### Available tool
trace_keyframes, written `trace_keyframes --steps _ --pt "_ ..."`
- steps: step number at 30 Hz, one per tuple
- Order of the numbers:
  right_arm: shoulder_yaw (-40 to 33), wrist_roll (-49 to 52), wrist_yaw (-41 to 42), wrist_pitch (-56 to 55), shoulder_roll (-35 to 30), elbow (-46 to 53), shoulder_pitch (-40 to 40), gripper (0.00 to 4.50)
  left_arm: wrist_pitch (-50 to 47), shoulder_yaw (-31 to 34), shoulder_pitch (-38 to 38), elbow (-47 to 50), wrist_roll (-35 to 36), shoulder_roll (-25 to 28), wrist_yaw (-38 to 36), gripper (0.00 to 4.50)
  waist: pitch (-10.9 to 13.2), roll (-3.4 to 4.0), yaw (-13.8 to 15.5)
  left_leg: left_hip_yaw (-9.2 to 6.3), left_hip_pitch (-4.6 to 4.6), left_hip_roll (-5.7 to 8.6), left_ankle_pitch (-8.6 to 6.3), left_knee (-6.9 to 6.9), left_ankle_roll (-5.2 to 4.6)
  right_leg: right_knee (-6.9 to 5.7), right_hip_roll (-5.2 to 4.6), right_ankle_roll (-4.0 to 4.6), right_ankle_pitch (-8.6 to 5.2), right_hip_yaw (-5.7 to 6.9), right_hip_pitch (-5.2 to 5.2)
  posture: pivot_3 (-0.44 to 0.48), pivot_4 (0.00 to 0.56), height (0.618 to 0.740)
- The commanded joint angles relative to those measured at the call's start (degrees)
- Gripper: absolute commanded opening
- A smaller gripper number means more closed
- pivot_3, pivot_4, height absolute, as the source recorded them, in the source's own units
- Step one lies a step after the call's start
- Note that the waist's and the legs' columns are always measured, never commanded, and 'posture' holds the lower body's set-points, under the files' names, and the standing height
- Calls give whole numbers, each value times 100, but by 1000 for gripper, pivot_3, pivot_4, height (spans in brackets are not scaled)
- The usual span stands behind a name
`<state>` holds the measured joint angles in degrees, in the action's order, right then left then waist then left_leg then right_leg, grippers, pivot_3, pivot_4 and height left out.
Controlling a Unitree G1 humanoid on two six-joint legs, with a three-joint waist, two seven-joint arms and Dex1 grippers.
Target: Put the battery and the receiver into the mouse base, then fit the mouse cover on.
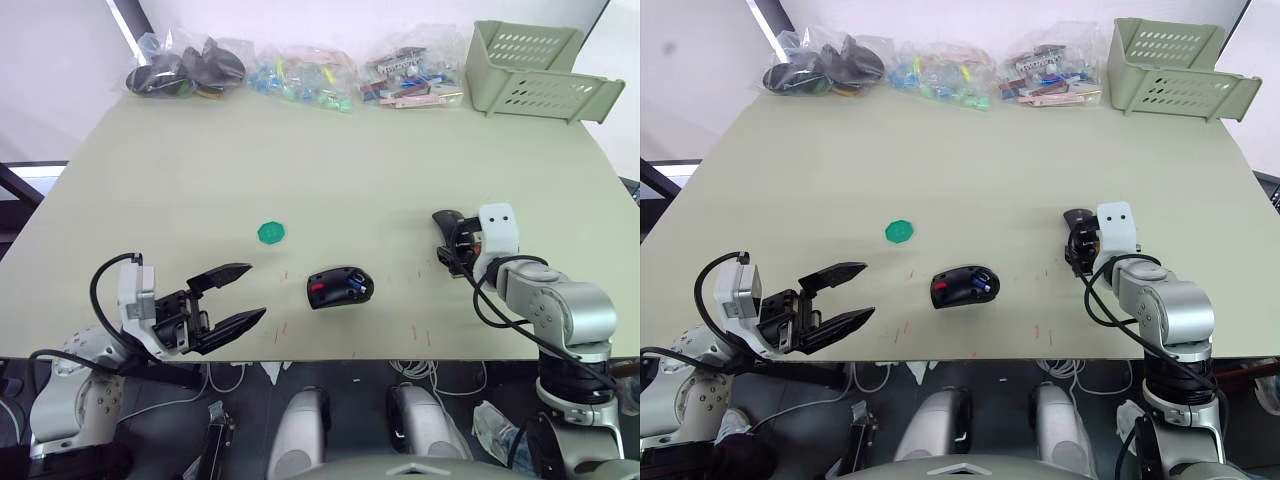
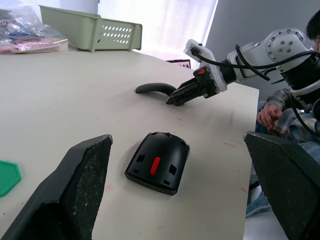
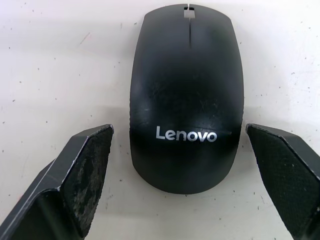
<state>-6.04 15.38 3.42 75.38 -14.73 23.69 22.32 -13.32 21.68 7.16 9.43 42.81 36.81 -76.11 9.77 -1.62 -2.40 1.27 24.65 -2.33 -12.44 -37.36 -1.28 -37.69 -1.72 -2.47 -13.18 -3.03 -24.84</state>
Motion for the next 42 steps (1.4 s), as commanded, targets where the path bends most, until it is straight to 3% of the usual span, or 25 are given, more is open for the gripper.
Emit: trace_keyframes --steps 1,28,31,32,42 --pt "-125 -51 -14 -122 0 209 116 4455 54 -10 49 101 27 19 -14 4500 0 0 0 0 0 0 0 0 0 0 0 0 0 0 0 0 150 740" --pt "-181 -187 -23 -200 83 209 103 4455 108 -120 -23 3 -6 24 -47 4500 0 0 -1 0 0 0 0 0 0 0 0 1 0 0 0 0 150 740" --pt "-179 -194 -22 -213 92 200 97 3885 117 -122 -38 -8 -10 17 -62 4500 0 0 -1 0 0 0 0 0 0 0 0 1 0 0 0 0 150 740" --pt "-171 -195 -14 -215 87 200 98 3496 120 -120 -41 -9 -9 14 -65 4500 0 0 -1 0 0 0 0 0 0 0 0 1 0 0 0 0 150 740" --pt "-166 -208 13 -196 63 199 119 3496 219 -128 -57 -26 -35 -2 -96 4500 0 0 0 0 0 0 0 0 0 0 0 0 0 0 0 0 150 740"
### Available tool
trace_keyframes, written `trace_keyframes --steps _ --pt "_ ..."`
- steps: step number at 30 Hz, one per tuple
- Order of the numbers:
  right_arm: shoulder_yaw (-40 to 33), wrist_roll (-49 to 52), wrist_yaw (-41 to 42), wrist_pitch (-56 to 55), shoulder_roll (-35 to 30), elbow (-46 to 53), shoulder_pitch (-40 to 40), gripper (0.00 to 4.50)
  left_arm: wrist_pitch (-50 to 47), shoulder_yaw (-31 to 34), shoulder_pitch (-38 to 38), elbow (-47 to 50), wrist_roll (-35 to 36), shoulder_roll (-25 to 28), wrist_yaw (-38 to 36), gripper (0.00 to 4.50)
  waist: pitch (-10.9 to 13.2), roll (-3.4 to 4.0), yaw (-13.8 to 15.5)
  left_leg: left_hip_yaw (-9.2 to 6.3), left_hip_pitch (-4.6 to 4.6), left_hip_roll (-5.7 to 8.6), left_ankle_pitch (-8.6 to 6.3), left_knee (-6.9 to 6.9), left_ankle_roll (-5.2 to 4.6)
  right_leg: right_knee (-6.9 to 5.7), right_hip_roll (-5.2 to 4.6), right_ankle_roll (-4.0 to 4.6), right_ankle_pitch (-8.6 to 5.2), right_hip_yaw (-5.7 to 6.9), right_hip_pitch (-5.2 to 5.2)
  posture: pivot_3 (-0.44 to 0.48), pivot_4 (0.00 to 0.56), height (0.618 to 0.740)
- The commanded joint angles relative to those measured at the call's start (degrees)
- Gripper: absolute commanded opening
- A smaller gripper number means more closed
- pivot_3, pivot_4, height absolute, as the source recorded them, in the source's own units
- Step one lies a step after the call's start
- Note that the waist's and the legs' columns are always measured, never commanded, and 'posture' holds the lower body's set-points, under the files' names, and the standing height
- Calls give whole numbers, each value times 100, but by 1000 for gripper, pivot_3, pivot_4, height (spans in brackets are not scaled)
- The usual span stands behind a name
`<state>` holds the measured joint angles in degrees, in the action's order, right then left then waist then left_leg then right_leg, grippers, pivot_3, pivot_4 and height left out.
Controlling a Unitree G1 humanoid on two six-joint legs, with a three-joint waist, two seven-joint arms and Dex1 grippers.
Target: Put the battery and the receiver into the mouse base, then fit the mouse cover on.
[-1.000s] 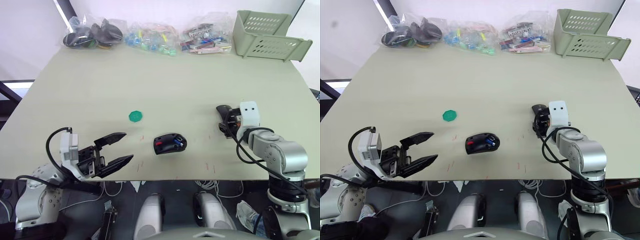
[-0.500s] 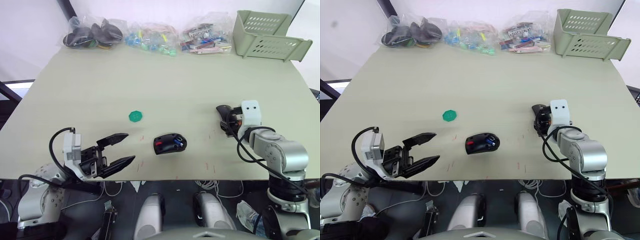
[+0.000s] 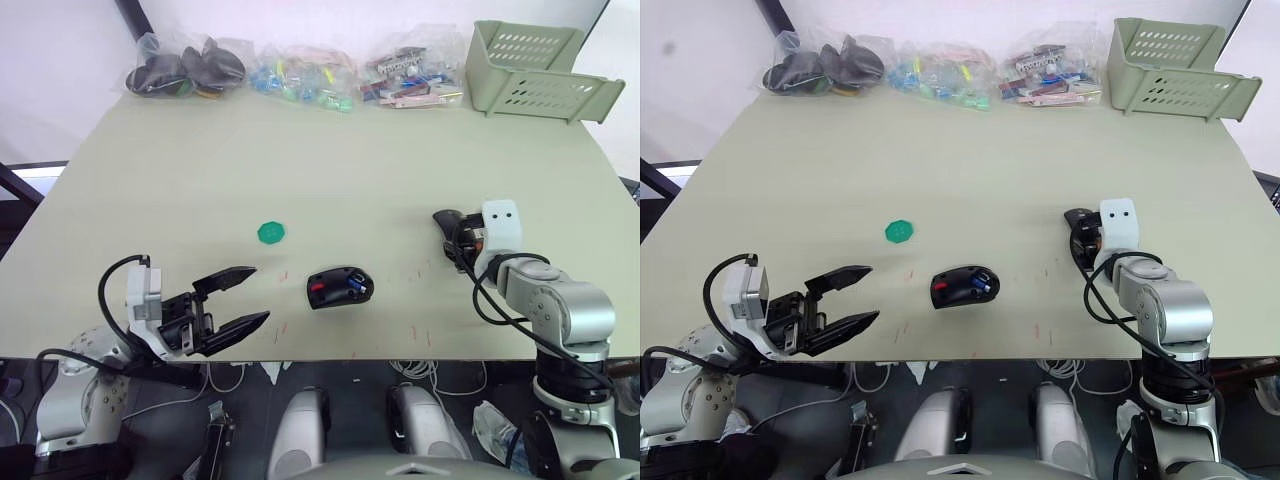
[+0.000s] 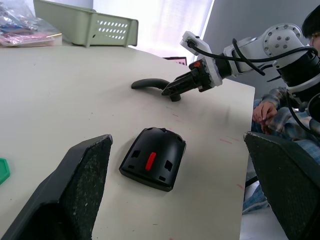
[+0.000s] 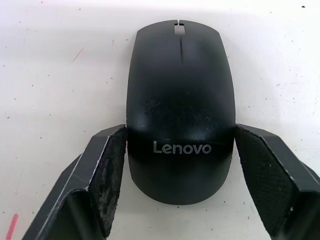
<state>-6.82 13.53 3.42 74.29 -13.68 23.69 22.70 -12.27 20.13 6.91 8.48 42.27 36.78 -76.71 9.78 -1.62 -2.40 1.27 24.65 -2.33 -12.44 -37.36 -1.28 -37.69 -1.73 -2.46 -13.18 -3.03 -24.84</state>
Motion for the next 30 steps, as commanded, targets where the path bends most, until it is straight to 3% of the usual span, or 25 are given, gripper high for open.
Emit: trace_keyframes --steps 1,7,11,19,22,30 --pt "-88 -22 19 -83 -48 203 85 3496 137 26 -37 63 15 -2 -34 4500 0 0 0 0 0 0 0 0 0 0 0 0 0 0 0 0 150 740" --pt "-81 -23 49 -109 -76 161 107 3496 192 7 -59 47 -1 -19 -19 4500 0 0 0 0 0 0 0 0 0 0 0 0 0 0 0 0 150 740" --pt "-56 -37 61 -126 -73 153 103 2546 197 1 -75 41 -11 -26 -13 4500 0 0 0 0 0 0 0 0 0 0 0 0 0 0 0 0 150 740" --pt "-52 29 208 -118 -199 262 119 2546 131 15 -29 71 25 -6 10 4500 0 0 0 0 0 0 0 0 0 0 0 1 0 0 0 0 150 740" --pt "74 338 760 -174 -523 413 172 2546 60 61 -29 98 119 -6 33 4500 0 0 0 1 0 0 0 0 0 0 -1 0 0 0 0 0 150 740" --pt "1002 1658 3779 -805 -2582 747 1078 2546 -330 307 -282 -21 423 204 120 4500 13 10 1 -6 -1 -5 0 -4 -1 -1 4 -17 -10 5 0 0 150 740"
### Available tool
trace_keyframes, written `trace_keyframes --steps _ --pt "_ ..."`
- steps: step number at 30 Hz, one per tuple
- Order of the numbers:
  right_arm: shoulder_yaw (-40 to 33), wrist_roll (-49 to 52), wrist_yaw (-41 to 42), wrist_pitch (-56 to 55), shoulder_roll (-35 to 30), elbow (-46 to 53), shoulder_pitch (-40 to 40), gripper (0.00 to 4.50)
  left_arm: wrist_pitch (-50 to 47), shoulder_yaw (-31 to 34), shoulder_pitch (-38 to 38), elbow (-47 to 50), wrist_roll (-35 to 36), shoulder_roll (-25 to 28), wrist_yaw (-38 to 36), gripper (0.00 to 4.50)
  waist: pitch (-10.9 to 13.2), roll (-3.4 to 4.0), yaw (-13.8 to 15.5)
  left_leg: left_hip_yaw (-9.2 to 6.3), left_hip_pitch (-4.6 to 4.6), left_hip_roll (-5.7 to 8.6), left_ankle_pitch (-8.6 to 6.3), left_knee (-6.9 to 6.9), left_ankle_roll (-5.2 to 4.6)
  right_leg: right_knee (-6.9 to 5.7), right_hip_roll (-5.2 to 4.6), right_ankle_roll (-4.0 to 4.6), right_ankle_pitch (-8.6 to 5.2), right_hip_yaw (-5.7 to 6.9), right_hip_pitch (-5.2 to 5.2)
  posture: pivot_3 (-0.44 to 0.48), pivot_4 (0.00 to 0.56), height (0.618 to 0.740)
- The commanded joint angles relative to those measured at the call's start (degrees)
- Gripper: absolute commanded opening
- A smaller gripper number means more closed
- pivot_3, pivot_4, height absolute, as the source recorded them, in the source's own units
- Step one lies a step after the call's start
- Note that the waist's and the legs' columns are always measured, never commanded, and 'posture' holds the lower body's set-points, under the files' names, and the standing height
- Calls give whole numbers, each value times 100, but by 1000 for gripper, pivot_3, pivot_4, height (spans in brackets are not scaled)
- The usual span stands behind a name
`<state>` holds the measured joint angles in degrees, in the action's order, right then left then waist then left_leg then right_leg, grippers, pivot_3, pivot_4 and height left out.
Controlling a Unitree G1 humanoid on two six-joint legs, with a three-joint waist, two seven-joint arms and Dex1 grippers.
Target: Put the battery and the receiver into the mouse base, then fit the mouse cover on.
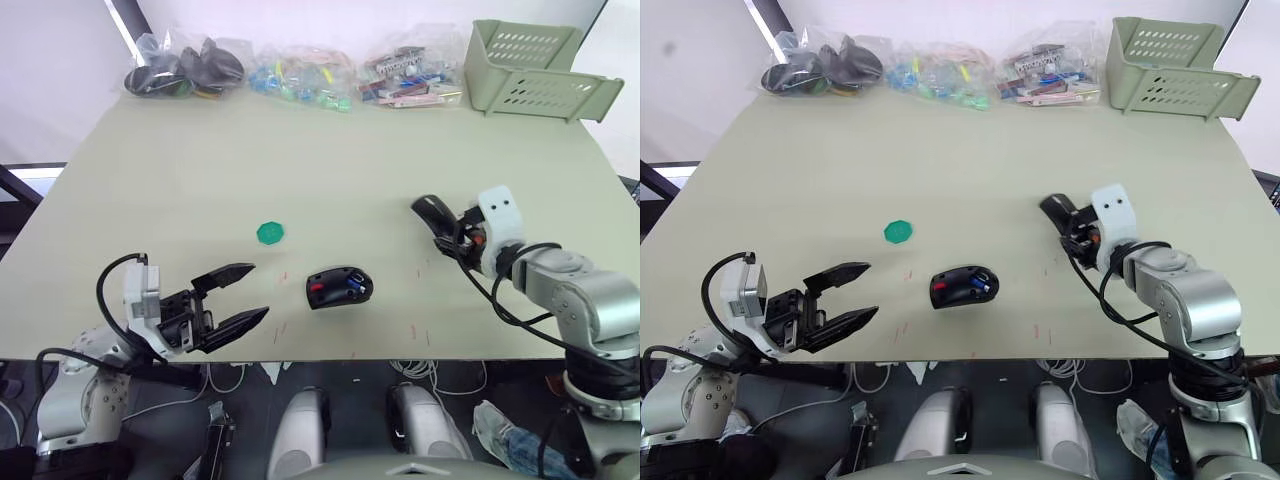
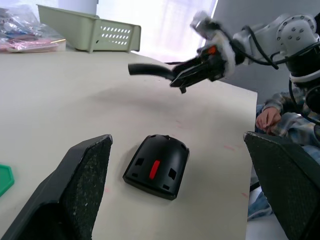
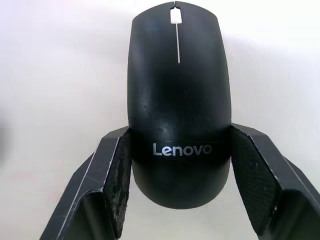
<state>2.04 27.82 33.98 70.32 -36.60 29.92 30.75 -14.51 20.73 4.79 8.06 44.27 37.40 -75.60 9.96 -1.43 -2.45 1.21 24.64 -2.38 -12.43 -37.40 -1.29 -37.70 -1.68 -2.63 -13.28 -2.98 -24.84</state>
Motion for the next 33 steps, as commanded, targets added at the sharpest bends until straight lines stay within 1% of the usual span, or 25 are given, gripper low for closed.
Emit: trace_keyframes --steps 1,4,6,9,10,13,18,23,26,33 --pt "262 253 989 -583 -461 62 412 2546 -148 277 -94 14 253 154 36 4500 -6 -10 8 -7 -4 -2 0 0 0 1 2 0 -1 6 5 0 150 740" --pt "922 157 1983 -1201 -969 -96 906 2546 -195 353 -120 -50 276 215 0 4500 -3 -5 9 -1 0 1 0 1 0 3 -2 1 0 2 3 0 150 740" --pt "1449 -7 2623 -1645 -1101 -260 1356 2546 -183 414 -101 -154 271 281 -126 4500 -2 -5 -1 -1 1 1 -1 -1 1 5 -3 3 1 3 3 0 150 740" --pt "2210 -314 3090 -2024 -831 -657 1974 2546 -117 458 -111 -372 198 386 -299 4500 -2 -4 -16 5 -1 -1 0 0 1 2 0 2 1 -3 -4 0 150 740" --pt "2594 -552 3189 -2233 -646 -838 2153 2546 -105 474 -119 -440 181 419 -339 4500 -3 -5 -11 1 0 -2 0 1 0 1 1 2 1 1 -5 0 150 740" --pt "3239 -1039 3355 -2658 -232 -1301 2404 2546 -98 511 -83 -499 159 464 -425 4500 -4 -7 7 -5 1 -8 0 0 1 -3 4 21 11 9 -6 0 150 740" --pt "3572 -1448 3514 -2970 247 -2125 2493 2546 -111 603 147 -393 162 481 -479 4500 -3 -6 29 2 14 0 0 0 2 0 -22 22 13 7 -10 0 150 740" --pt "3571 -1667 3609 -2935 586 -2547 2630 2546 -90 654 271 -347 163 475 -450 4500 -3 -6 24 3 13 4 0 -1 2 0 -27 22 13 7 -10 0 150 740" --pt "3576 -1841 3634 -2953 698 -2753 2676 2546 -96 673 313 -284 165 456 -407 4500 -3 -6 23 -2 8 5 0 -1 2 -9 -18 23 13 12 -10 0 150 740" --pt "3560 -2061 3707 -2878 790 -2874 2657 2546 -49 673 358 -281 141 432 -400 4500 -3 -5 16 -2 8 4 0 -1 3 -12 -15 23 13 12 -11 0 150 740"
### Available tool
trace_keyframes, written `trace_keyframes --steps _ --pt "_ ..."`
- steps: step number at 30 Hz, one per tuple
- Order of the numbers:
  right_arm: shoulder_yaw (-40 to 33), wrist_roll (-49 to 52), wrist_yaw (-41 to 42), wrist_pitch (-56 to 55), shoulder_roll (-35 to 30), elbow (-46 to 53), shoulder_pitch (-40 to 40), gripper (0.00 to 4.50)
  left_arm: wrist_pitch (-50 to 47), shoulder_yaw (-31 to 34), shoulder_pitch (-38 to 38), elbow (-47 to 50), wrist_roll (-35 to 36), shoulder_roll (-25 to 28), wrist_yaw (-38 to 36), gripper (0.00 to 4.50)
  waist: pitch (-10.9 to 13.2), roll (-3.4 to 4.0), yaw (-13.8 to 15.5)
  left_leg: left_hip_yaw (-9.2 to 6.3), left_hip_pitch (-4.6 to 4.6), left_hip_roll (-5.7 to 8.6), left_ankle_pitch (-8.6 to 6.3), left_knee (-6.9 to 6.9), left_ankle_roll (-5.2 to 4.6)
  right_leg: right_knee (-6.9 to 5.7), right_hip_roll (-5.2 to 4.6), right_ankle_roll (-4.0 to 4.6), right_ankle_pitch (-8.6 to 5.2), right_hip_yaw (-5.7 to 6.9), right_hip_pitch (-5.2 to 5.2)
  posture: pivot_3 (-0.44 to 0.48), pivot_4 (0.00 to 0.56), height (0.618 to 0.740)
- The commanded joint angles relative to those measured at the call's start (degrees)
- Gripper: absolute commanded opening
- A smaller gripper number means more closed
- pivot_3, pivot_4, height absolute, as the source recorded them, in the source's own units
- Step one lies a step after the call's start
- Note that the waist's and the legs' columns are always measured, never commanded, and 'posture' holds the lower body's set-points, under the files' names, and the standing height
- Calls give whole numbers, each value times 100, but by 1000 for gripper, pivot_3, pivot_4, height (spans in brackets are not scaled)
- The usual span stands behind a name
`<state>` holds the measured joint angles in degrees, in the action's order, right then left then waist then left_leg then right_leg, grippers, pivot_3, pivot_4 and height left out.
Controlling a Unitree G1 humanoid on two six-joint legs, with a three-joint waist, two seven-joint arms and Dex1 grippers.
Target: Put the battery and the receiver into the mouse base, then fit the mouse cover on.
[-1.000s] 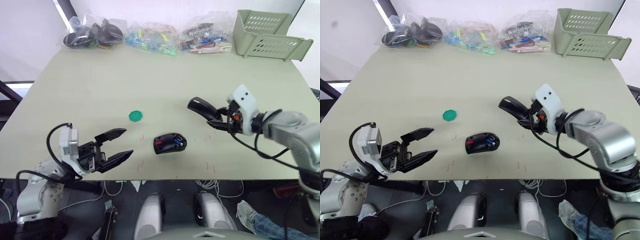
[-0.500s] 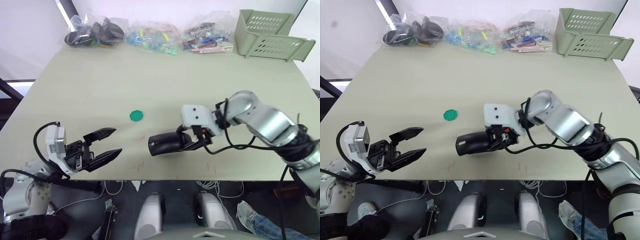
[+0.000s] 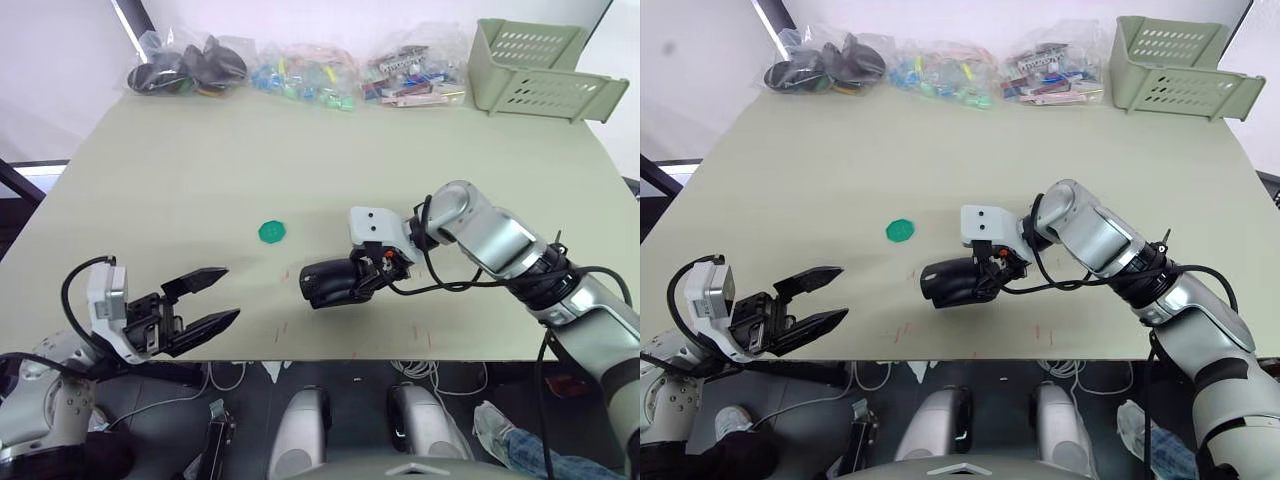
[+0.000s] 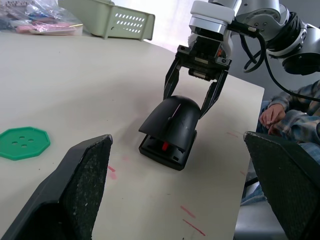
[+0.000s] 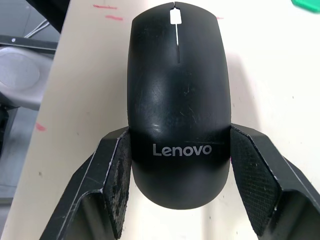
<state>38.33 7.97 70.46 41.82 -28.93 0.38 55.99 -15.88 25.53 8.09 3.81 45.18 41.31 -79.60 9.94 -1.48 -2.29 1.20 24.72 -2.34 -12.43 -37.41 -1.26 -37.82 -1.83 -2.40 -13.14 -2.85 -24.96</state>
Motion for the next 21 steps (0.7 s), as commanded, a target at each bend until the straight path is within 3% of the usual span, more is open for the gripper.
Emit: trace_keyframes --steps 1,21 --pt "-57 -112 73 -45 20 77 113 2546 93 187 21 139 48 39 -2 4500 0 0 -1 0 0 0 0 0 0 0 0 0 0 0 0 0 150 740" --pt "24 -414 265 15 28 101 -73 2546 185 111 -55 8 -23 44 -133 4500 0 0 -2 0 0 2 0 0 0 -1 0 0 0 0 0 0 150 740"
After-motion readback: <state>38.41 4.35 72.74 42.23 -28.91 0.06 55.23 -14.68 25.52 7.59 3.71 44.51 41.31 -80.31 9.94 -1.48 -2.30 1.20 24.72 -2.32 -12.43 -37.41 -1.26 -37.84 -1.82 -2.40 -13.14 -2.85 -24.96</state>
